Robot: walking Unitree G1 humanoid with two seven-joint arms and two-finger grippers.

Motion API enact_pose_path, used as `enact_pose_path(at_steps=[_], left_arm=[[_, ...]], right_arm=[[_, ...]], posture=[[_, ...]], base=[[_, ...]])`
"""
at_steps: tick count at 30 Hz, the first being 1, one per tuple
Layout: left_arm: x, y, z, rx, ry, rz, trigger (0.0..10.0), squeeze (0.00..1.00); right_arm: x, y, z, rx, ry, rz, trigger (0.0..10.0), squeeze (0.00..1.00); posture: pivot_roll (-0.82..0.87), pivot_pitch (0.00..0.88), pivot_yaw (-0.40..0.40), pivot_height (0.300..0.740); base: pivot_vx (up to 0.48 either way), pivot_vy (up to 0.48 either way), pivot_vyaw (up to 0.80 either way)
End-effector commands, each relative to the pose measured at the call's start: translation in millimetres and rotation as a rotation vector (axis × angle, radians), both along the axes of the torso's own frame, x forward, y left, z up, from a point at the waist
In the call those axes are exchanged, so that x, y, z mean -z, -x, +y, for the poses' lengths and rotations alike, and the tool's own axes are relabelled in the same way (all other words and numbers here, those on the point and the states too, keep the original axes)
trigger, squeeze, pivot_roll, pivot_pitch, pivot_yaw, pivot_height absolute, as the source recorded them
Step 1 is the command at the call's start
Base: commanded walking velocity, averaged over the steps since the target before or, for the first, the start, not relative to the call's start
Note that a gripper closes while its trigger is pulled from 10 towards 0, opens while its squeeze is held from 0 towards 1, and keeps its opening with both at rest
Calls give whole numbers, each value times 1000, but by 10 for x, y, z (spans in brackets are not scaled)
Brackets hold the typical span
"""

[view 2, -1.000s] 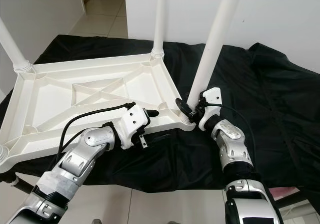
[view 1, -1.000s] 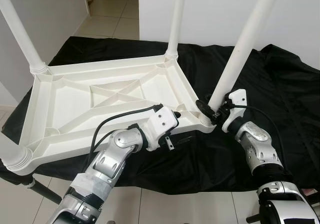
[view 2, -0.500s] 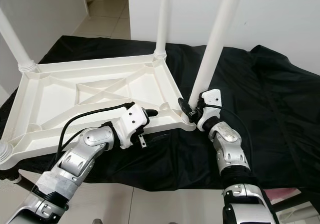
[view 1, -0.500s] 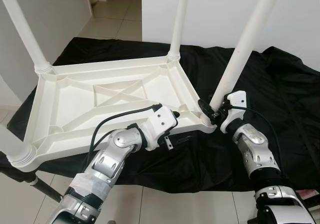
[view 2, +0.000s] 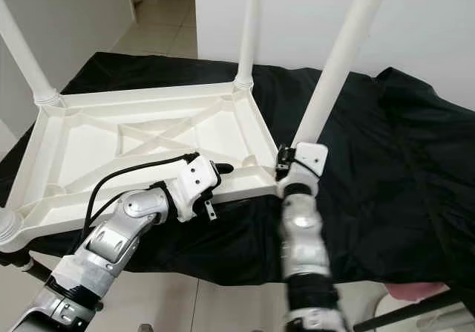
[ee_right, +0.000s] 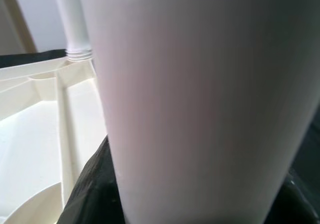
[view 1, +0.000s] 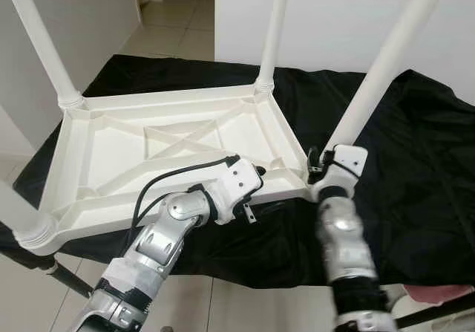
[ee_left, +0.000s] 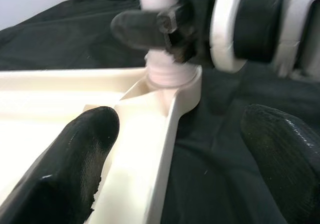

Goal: Building children table

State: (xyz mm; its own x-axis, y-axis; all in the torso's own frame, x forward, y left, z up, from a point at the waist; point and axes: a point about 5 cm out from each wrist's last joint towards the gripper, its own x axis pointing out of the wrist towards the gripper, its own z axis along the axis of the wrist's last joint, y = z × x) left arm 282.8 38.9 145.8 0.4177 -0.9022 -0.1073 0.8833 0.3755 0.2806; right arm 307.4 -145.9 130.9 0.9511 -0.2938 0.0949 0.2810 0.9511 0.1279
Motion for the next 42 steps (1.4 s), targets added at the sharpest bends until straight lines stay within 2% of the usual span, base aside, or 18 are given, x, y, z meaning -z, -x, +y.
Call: enact_pose_path(at_steps=[1,8,9,11,12,19,22,23,24,25,27,28,30,32,35,38,42], left_arm=[[25,23,-2,13,-10,11,10000,0],[37,61,6,27,-17,13,10000,0],[37,63,17,22,-17,14,10000,0],[36,62,19,20,-17,14,10000,0],[33,62,17,17,-13,15,10000,0],[27,74,12,15,-10,11,10000,0],[-27,79,-1,14,27,15,10000,0],[-103,99,-19,21,73,18,10000,0],[-103,99,-19,21,73,18,10000,0],[-135,115,-31,30,89,18,10000,0],[-153,127,-38,35,98,17,10000,0],[-177,145,-57,47,113,20,10000,0],[-192,153,-69,55,122,22,10000,0],[-192,174,-73,78,130,35,10000,0],[-192,174,-73,78,130,35,10000,0],[-163,156,-48,93,94,25,10000,0],[-151,154,-40,96,80,32,10000,0]], right_arm=[[156,40,-47,51,-22,79,10000,0],[128,55,-45,17,-31,72,10000,0],[106,74,-33,-27,-51,50,10000,0],[100,77,-30,-38,-54,44,10000,0],[60,84,-16,-64,-59,8,10000,1000],[-16,98,-25,-151,-13,-40,10000,1000],[-28,108,-65,-189,-3,-54,10000,1000],[-64,116,-138,-261,33,-91,10000,1000],[-64,116,-138,-261,33,-91,10000,1000],[-64,111,-196,-306,23,-95,10000,937],[-64,110,-235,-337,12,-96,10000,937],[-81,99,-297,-379,45,-104,10000,0],[-95,88,-338,-406,72,-110,10000,0],[-128,44,-391,-516,120,-107,10000,0],[-128,44,-391,-516,120,-107,10000,0],[-126,-51,-418,-663,163,-73,10000,0],[-75,-89,-423,-726,194,-34,10000,0]], posture=[[-54,0,-12,740],[-46,0,-12,740],[-40,0,-14,740],[-40,0,-14,740],[-37,0,-19,740],[-31,0,-30,740],[-26,0,-36,740],[-24,0,-37,740],[-24,0,-37,740],[-26,0,-36,740],[-26,0,-36,740],[-31,0,-37,740],[-33,0,-37,740],[-37,0,-35,740],[-37,0,-35,740],[-39,0,-31,740],[-39,0,-32,740]], base=[[0,0,0],[0,0,0],[0,0,0],[0,0,0],[0,0,0],[0,0,0],[0,0,0],[0,0,0],[0,0,0],[0,0,0],[0,0,0],[0,0,0],[0,0,0],[0,0,0],[0,0,0],[0,0,0],[0,0,0]])
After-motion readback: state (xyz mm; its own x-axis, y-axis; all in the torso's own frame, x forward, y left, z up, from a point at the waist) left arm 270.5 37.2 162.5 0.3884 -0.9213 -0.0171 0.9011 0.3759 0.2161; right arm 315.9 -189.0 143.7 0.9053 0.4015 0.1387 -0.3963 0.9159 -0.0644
